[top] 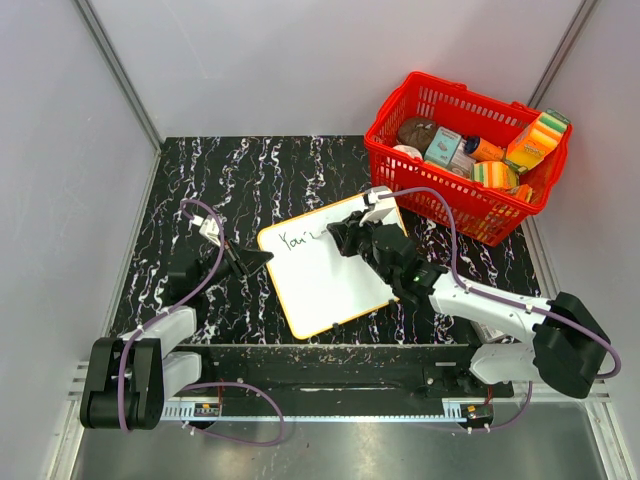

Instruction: Write a sentence on the whiteboard

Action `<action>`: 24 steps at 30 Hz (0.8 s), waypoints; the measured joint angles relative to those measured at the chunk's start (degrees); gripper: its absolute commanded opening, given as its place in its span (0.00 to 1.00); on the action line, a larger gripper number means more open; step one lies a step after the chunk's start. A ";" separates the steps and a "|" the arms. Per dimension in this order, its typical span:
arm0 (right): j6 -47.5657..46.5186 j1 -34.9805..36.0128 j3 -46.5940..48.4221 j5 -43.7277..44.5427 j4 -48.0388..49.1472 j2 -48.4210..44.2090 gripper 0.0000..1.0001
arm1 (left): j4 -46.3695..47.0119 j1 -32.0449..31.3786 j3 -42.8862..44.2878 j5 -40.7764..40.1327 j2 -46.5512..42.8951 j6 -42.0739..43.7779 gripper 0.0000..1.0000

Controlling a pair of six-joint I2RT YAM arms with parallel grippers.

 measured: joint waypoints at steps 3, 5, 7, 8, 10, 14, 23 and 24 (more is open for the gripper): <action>0.00 0.00 0.00 0.00 0.00 0.00 0.00 | 0.00 0.00 0.00 0.00 0.00 0.00 0.00; 0.00 0.00 0.00 0.04 -0.02 0.00 0.00 | -0.02 0.00 0.00 0.00 0.00 0.00 0.00; 0.00 0.00 0.02 0.11 0.00 0.00 0.00 | 0.00 0.00 0.00 0.00 0.00 0.00 0.00; 0.00 0.00 0.04 0.15 -0.02 0.02 0.00 | 0.00 0.00 0.00 0.00 0.00 0.00 0.00; 0.00 0.00 0.31 0.35 -0.15 0.24 0.00 | 0.00 0.00 0.00 -0.02 0.00 0.00 0.00; -0.04 0.00 1.36 0.68 -0.28 0.98 0.00 | -0.02 0.00 0.00 -0.02 0.00 0.00 0.00; -0.09 0.00 2.19 1.27 -0.20 1.68 0.00 | -0.02 0.00 0.00 -0.02 0.00 0.00 0.00; -0.07 0.00 2.19 1.40 -0.20 1.68 0.00 | -0.02 0.00 0.00 -0.02 0.00 0.00 0.00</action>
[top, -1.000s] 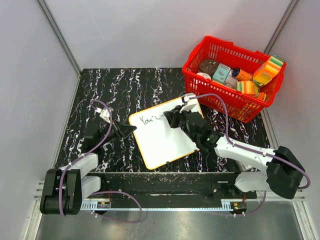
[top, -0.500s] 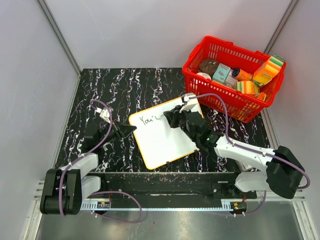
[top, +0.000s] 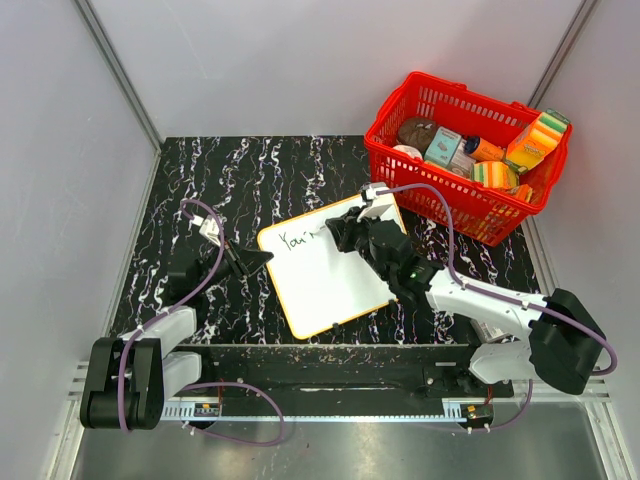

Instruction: Write a sentence on the whiteboard

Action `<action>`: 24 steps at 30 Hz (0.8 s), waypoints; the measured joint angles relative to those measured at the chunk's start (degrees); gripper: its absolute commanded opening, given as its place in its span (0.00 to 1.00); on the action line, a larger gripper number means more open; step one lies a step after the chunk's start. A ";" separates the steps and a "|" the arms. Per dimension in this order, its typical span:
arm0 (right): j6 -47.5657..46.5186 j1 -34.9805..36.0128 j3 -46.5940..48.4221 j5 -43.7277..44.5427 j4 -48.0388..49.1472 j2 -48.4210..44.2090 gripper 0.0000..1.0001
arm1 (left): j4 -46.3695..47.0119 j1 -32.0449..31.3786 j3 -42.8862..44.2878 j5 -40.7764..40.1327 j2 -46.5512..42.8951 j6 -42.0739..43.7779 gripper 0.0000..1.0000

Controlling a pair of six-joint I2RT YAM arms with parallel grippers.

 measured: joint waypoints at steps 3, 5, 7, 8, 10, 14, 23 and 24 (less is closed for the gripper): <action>-0.02 0.00 0.22 0.50 -0.04 0.11 0.00 | 0.00 0.00 0.00 0.00 0.00 0.00 0.00; -0.07 0.00 0.55 0.83 -0.04 0.35 0.00 | 0.00 0.00 0.00 0.00 0.00 0.00 0.00; -0.11 0.00 0.85 1.07 -0.02 0.59 0.00 | 0.00 0.00 0.00 0.00 0.00 0.00 0.00; -0.15 0.00 0.87 1.11 -0.02 0.61 0.00 | 0.00 0.00 0.00 0.00 0.00 0.00 0.00; -0.15 0.00 0.87 1.11 -0.02 0.61 0.00 | 0.00 0.00 0.00 0.00 0.00 0.00 0.00; -0.15 0.00 0.87 1.11 -0.04 0.61 0.00 | 0.00 0.00 0.00 0.00 0.00 0.00 0.00; -0.11 -0.02 0.79 1.16 -0.07 0.55 0.00 | 0.00 0.00 0.00 0.00 0.00 0.00 0.00; -0.09 0.00 0.74 1.16 -0.04 0.52 0.00 | 0.00 0.00 0.00 0.00 0.00 0.00 0.00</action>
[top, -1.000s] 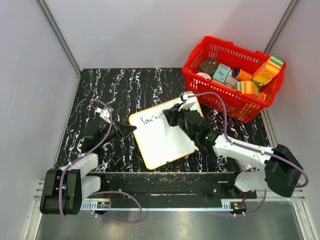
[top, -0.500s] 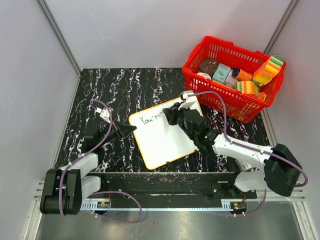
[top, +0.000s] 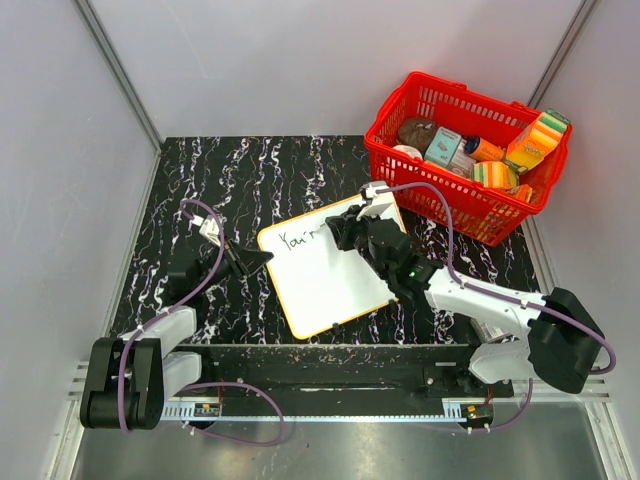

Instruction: Write a sentence on the whiteboard

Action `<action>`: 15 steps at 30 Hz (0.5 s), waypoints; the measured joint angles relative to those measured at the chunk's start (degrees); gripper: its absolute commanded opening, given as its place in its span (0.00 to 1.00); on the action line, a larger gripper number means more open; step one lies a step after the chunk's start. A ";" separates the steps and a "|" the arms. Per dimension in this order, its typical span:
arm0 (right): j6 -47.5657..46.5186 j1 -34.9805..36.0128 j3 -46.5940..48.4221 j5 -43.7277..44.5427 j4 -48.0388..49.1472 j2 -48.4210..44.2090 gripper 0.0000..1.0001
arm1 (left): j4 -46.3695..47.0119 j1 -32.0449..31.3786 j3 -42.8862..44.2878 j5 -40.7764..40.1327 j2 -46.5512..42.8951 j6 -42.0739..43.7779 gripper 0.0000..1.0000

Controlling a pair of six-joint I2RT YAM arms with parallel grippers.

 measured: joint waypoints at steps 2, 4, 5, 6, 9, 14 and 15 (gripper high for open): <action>0.11 0.00 -0.09 0.00 0.00 -0.07 0.00 | 0.00 0.00 0.00 0.00 0.00 0.00 0.00; 0.17 0.00 -0.28 0.02 0.02 -0.20 0.00 | 0.00 0.00 0.00 0.00 0.00 0.02 0.00; 0.20 0.00 -0.37 0.02 0.02 -0.28 0.00 | 0.00 0.00 0.00 0.00 0.00 0.00 0.00; 0.20 -0.02 -0.52 0.04 0.02 -0.42 0.00 | 0.00 0.00 0.00 0.00 0.00 0.00 0.00; 0.28 -0.02 -1.22 0.24 0.02 -1.03 0.00 | 0.00 0.00 0.00 0.00 0.00 0.02 0.00; 0.37 -0.02 -1.92 1.09 -0.13 -1.84 0.00 | 0.00 0.00 0.00 0.00 0.00 0.00 0.00; 0.39 -0.02 -1.97 1.11 -0.15 -1.92 0.00 | 0.00 0.00 0.00 0.00 0.00 0.00 0.00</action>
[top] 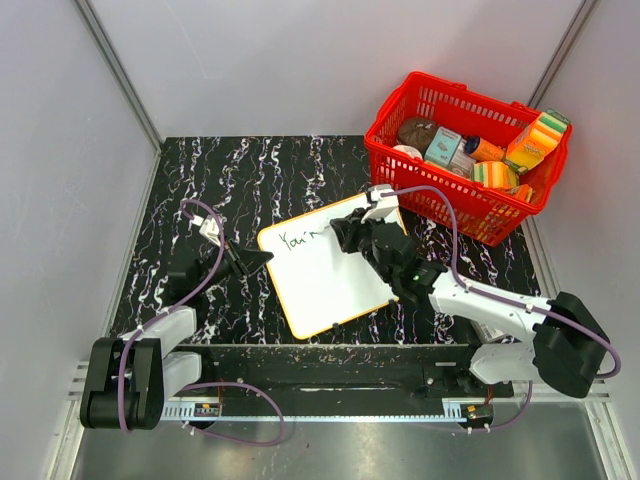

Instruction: Write a sentence on the whiteboard

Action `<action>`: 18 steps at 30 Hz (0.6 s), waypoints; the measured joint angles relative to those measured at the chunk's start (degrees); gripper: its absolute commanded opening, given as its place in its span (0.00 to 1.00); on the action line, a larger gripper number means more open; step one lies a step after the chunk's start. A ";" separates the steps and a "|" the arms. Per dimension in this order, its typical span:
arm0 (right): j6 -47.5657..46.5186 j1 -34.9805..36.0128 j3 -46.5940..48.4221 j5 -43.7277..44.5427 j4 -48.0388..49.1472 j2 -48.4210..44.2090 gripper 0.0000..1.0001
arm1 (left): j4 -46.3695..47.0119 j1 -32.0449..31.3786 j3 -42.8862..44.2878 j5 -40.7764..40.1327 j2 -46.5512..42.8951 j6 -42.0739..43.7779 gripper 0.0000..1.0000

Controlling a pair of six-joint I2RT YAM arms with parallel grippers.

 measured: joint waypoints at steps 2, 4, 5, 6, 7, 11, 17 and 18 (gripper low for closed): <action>-0.02 0.00 -0.26 0.02 0.00 -0.28 0.00 | 0.02 0.00 0.00 0.02 -0.02 0.00 0.00; -0.02 -0.02 -0.61 0.07 -0.07 -0.70 0.00 | 0.04 0.00 0.00 0.04 -0.02 0.00 0.00; -0.04 -0.04 -0.74 0.15 -0.13 -0.92 0.00 | 0.04 0.00 0.00 0.04 -0.02 0.00 0.00; -0.04 -0.04 -0.85 0.24 -0.24 -1.09 0.00 | 0.07 0.00 0.00 0.04 -0.02 0.00 0.00; -0.07 -0.04 -0.87 0.28 -0.44 -1.22 0.00 | 0.07 0.00 0.00 0.07 -0.02 0.00 0.00; -0.07 -0.09 -0.87 0.28 -0.63 -1.31 0.00 | 0.09 0.00 0.00 0.07 -0.02 0.00 0.00; -0.07 -0.15 -0.87 0.13 -0.63 -1.31 0.00 | 0.11 0.00 0.00 0.07 -0.02 0.00 0.00; -0.07 -0.15 -0.87 0.00 -0.61 -1.31 0.00 | 0.11 0.00 0.00 0.07 -0.02 0.02 0.00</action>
